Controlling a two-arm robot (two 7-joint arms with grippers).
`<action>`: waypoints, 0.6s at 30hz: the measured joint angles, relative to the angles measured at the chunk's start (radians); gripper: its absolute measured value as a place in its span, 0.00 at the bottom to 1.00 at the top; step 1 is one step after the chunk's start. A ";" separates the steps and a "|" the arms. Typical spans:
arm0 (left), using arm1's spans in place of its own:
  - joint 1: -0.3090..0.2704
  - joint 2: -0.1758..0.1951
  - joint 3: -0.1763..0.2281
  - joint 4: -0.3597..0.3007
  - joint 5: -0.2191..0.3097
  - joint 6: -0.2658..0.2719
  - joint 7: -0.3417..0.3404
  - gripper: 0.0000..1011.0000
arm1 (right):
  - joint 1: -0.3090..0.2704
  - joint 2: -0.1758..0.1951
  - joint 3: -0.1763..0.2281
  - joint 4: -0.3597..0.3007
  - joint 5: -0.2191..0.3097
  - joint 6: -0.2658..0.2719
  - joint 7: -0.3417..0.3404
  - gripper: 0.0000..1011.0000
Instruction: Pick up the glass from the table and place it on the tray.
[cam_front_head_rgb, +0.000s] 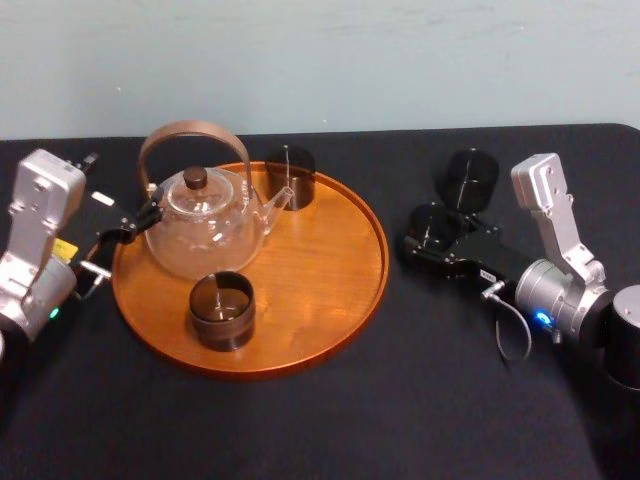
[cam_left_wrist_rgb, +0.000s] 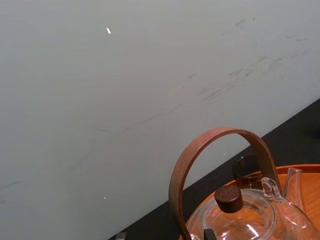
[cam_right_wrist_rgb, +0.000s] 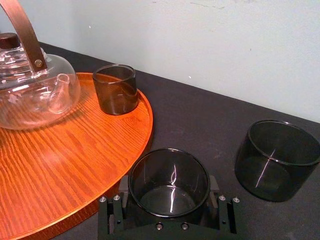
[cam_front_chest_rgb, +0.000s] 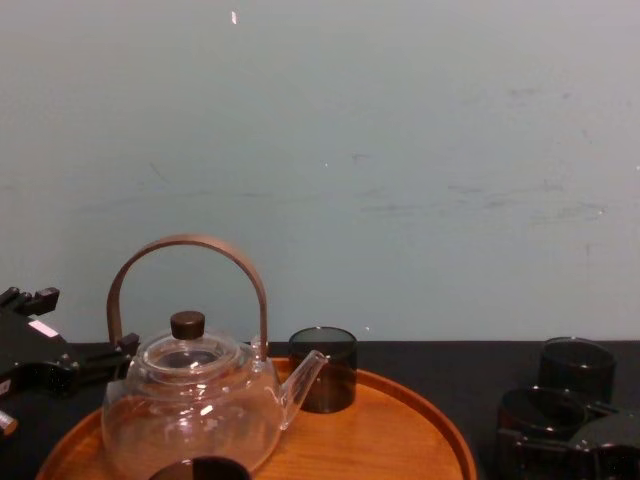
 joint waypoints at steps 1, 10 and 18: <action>0.000 0.000 0.000 0.000 0.000 0.000 0.000 1.00 | 0.000 0.000 0.000 0.000 0.000 0.000 0.000 0.89; 0.000 0.000 0.000 0.000 0.000 0.000 0.000 1.00 | 0.000 0.000 0.000 0.000 0.000 0.000 0.000 0.89; 0.000 0.000 0.000 0.000 0.000 0.000 0.000 1.00 | 0.000 0.000 0.000 0.000 0.000 0.000 0.000 0.89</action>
